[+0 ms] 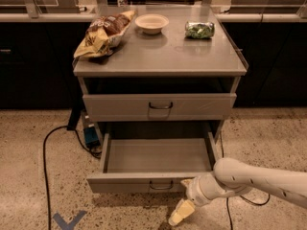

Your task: Close middle drawer

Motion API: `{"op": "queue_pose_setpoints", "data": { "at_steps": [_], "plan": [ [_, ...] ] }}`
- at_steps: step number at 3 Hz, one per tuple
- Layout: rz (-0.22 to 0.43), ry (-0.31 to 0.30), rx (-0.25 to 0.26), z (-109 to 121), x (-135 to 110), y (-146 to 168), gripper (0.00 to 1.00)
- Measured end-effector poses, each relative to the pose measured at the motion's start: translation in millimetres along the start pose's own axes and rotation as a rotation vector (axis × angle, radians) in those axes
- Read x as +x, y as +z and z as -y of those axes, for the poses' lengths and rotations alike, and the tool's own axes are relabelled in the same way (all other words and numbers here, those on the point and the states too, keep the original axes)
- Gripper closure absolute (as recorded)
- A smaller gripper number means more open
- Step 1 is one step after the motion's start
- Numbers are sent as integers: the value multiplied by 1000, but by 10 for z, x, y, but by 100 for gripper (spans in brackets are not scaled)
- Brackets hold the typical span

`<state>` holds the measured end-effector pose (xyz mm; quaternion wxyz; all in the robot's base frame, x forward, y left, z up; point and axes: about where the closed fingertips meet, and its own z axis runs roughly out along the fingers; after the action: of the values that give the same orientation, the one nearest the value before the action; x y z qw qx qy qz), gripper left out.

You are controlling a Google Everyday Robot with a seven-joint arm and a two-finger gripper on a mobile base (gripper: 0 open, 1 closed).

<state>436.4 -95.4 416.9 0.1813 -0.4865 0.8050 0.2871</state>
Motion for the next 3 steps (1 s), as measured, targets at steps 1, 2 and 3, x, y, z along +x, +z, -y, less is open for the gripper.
{"op": "queue_pose_setpoints", "data": {
  "at_steps": [1,2,3],
  "plan": [
    [0,-50,66,202,-161,-86,0],
    [0,-50,66,203,-161,-86,0],
    [-4,-53,94,381,-267,-166,0]
  ]
}}
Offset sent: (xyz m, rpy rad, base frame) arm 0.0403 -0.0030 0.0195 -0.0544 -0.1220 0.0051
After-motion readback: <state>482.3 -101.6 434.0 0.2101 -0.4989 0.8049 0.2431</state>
